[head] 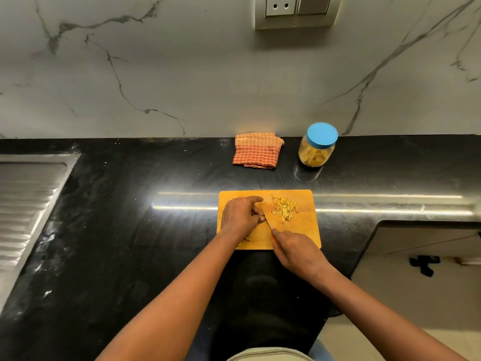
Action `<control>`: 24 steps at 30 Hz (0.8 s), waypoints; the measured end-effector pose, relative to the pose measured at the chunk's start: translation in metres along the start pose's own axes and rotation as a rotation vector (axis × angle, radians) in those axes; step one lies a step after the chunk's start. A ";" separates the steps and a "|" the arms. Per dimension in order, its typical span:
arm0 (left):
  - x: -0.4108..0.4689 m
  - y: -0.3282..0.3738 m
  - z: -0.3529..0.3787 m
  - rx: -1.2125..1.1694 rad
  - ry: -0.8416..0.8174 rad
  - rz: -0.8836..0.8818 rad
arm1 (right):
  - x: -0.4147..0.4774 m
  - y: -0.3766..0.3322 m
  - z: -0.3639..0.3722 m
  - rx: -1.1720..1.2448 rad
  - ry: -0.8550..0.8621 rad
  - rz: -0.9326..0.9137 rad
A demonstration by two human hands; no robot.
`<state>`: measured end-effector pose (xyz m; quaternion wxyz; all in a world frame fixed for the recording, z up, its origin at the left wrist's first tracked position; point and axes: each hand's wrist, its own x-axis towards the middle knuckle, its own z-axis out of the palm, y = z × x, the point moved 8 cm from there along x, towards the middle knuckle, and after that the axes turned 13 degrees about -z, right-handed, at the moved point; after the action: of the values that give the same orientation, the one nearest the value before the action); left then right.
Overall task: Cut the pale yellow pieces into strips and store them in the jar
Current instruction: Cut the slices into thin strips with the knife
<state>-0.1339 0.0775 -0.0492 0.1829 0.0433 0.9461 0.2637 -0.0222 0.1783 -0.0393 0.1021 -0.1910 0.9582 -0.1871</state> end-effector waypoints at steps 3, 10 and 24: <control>0.000 -0.001 -0.001 0.006 0.009 0.001 | 0.013 -0.005 0.001 -0.146 -0.079 -0.017; 0.004 -0.003 0.000 0.079 0.018 -0.016 | -0.001 -0.010 0.007 -0.194 -0.088 0.001; 0.005 -0.002 0.001 0.057 -0.002 -0.038 | -0.013 -0.004 -0.003 0.025 0.115 0.048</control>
<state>-0.1379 0.0768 -0.0523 0.1877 0.0306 0.9537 0.2331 -0.0102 0.1815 -0.0331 0.0539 -0.1559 0.9643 -0.2071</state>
